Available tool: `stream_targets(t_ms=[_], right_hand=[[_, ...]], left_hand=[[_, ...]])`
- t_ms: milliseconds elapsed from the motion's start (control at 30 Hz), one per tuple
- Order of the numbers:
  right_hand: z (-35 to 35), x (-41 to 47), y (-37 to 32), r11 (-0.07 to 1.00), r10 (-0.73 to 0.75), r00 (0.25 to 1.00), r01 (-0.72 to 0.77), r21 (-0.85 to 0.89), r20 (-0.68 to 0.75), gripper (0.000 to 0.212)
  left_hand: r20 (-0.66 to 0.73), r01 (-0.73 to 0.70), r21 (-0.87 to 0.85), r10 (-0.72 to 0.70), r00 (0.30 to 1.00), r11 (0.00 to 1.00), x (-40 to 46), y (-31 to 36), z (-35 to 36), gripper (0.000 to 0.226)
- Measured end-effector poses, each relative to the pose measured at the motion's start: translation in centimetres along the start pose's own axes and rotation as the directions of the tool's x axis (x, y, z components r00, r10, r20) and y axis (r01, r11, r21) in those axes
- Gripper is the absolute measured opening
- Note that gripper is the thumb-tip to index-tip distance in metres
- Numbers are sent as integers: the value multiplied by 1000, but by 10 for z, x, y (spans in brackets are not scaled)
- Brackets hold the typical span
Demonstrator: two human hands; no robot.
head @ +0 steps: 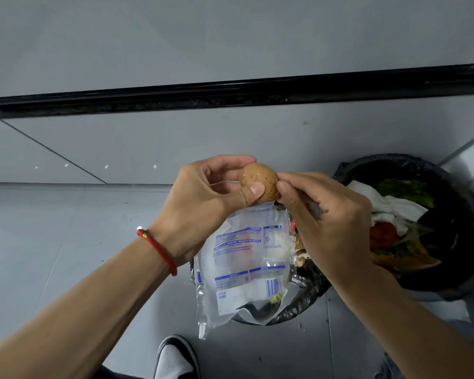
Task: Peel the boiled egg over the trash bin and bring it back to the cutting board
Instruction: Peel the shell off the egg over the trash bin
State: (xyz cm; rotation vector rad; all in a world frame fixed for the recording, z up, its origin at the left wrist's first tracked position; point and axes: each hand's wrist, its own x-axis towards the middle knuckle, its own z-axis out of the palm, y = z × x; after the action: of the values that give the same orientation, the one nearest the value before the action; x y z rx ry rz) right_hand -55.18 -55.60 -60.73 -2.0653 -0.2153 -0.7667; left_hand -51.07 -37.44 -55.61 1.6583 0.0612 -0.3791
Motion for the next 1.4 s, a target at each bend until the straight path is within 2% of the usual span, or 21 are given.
stream_targets(t_ms=[100, 333, 467, 600, 700, 800, 900, 967, 1033, 1167, 1400], right_hand=[[0, 1, 1, 995, -56, 998, 55, -82, -6, 12], [-1, 3, 3, 988, -93, 996, 93, -120, 4, 14], [1, 3, 4, 993, -57, 998, 56, -100, -5, 12], [-3, 7, 5, 999, 25, 1000, -24, -44, 18, 9], [-9, 12, 11, 999, 35, 990, -29, -45, 137, 19], [-9, 11, 15, 997, 55, 957, -34, -76, 285, 36], [-8, 12, 16, 995, 97, 939, -102, -2, 331, 24], [-9, 13, 15, 990, 116, 938, -136, 37, 326, 12], [-9, 14, 13, 988, 108, 944, -136, 71, 312, 10], [-10, 14, 11, 993, 27, 970, -53, 101, 243, 7], [-10, 14, 12, 991, -65, 977, 39, 128, 203, 9]], left_hand=[[-5, -2, -11, 2, 1000, 1000, -1, 0, 1, 41], [55, -44, 50, 41, 998, 998, -2, 4, 2, 42], [112, -63, 162, 45, 993, 985, -4, 5, 4, 56], [109, -48, 138, 33, 994, 989, -1, 4, 2, 49], [94, -66, 121, 55, 994, 990, 1, 6, -2, 51], [78, -121, 196, 107, 991, 973, 2, 8, -3, 53], [49, -156, 277, 148, 988, 948, 2, 8, 0, 54], [33, -178, 332, 178, 984, 926, 1, 7, 1, 55], [32, -210, 393, 214, 976, 895, 0, 6, 2, 57], [41, -252, 514, 270, 962, 820, -2, 6, 3, 57], [31, -265, 483, 286, 958, 835, -3, 8, 0, 56]])
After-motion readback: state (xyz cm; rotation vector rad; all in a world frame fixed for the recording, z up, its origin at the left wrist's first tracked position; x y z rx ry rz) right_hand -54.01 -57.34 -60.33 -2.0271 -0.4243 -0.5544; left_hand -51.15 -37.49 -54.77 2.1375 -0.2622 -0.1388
